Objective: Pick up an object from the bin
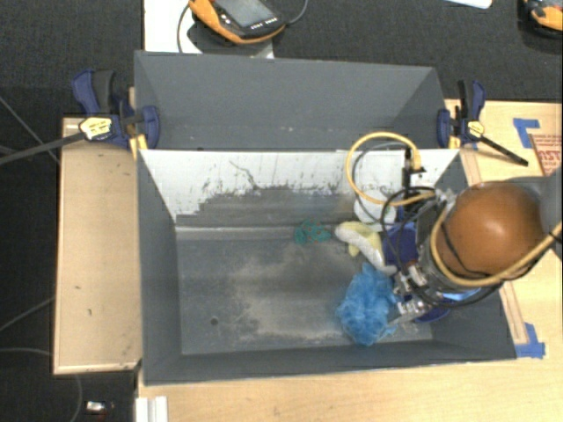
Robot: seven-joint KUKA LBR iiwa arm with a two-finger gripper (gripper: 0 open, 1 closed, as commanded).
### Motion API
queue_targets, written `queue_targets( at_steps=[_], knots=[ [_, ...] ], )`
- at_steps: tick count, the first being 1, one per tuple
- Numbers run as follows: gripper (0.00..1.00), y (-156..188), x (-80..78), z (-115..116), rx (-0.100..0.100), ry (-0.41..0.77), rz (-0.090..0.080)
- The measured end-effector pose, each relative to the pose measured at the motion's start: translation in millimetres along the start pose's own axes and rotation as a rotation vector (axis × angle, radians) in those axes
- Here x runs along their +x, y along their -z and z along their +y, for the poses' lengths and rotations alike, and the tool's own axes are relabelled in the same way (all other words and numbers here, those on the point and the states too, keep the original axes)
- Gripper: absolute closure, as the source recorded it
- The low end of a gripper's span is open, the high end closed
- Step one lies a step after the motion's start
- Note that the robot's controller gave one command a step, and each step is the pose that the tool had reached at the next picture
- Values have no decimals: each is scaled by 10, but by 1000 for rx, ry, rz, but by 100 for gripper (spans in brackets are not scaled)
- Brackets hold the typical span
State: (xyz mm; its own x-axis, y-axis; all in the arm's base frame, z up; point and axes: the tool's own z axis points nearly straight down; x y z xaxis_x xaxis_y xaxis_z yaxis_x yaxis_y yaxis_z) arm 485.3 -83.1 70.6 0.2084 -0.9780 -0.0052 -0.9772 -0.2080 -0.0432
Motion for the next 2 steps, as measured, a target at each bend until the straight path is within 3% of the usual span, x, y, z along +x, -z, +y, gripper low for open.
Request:
queue_targets(
  at_steps=[1,2],
  knots=[
    [100,100,49,45,-1,-255,-1],
    [100,76,7,18,1,-172,0]
  ],
)
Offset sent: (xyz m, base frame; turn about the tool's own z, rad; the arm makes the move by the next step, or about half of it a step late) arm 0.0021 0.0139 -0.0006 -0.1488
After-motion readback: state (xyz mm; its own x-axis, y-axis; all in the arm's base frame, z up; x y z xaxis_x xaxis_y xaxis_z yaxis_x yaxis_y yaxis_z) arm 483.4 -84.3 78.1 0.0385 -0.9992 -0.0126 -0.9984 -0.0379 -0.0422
